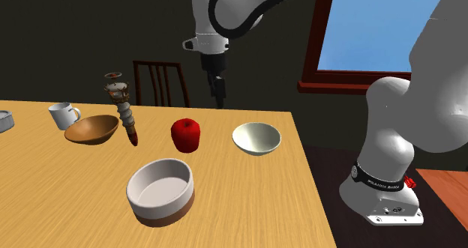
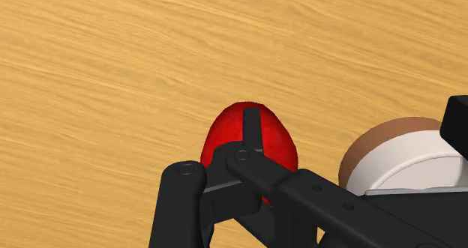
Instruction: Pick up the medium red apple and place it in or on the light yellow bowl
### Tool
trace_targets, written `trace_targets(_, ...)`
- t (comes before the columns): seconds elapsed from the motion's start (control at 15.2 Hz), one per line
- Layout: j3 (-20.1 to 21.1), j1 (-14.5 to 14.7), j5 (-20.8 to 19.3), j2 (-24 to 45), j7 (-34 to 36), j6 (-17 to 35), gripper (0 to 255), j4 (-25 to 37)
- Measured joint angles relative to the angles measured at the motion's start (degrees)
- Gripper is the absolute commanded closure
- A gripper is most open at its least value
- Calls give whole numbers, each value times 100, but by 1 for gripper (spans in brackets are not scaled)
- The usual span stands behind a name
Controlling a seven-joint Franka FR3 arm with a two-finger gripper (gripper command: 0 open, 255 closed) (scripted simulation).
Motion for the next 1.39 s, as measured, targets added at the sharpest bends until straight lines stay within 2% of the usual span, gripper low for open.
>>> trace_targets(0.59,48,-2,491,1745,-1103,622,0,1527)
trace_targets(0.86,82,-23,571,2037,-1239,804,0,1687)
trace_targets(1.39,101,-46,636,2278,-1293,1163,0,1568)
